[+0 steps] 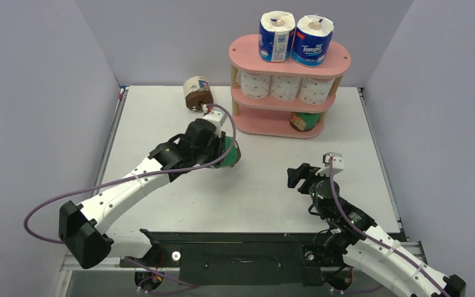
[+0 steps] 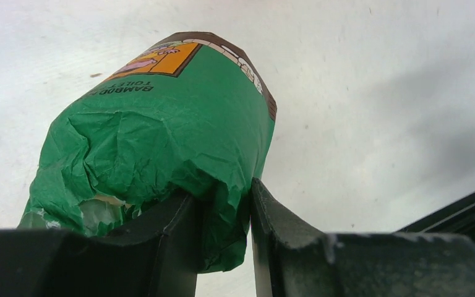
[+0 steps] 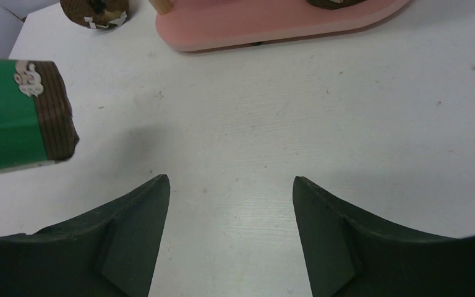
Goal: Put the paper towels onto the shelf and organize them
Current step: Adjust the paper towel at the center of the board.
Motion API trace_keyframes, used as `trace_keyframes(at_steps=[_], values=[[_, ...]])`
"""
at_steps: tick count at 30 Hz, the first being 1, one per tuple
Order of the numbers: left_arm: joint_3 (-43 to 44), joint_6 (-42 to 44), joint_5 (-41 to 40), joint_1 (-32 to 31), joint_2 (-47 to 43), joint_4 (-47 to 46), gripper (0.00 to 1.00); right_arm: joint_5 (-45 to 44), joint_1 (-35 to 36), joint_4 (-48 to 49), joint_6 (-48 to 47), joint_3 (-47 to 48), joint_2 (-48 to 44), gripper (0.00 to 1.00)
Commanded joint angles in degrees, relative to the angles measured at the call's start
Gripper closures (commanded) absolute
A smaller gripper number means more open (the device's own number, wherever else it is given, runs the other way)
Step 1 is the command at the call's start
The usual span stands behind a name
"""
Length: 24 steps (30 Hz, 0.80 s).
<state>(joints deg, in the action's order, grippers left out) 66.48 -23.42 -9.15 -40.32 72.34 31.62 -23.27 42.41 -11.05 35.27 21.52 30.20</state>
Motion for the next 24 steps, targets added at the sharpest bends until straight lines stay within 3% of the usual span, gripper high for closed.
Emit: trace_keyframes(at_steps=[1, 9, 18, 24], values=[[6.0, 5.2, -5.9, -6.9, 5.1, 4.1, 0.73, -5.8, 0.1, -3.0, -0.2, 3.3, -1.0, 0.32], [13.6, 9.6, -8.4, -15.5, 16.4, 9.0, 0.73, -8.3, 0.1, -5.8, 1.9, 3.8, -2.4, 0.31], [15.4, 10.9, -5.5, -17.1, 21.3, 8.5, 0.72, -11.7, 0.1, -8.2, 4.8, 3.6, -1.8, 0.24], [16.5, 11.0, -5.4, -18.1, 23.3, 8.6, 0.64, -11.5, 0.1, -8.3, 5.6, 3.7, -0.4, 0.23]])
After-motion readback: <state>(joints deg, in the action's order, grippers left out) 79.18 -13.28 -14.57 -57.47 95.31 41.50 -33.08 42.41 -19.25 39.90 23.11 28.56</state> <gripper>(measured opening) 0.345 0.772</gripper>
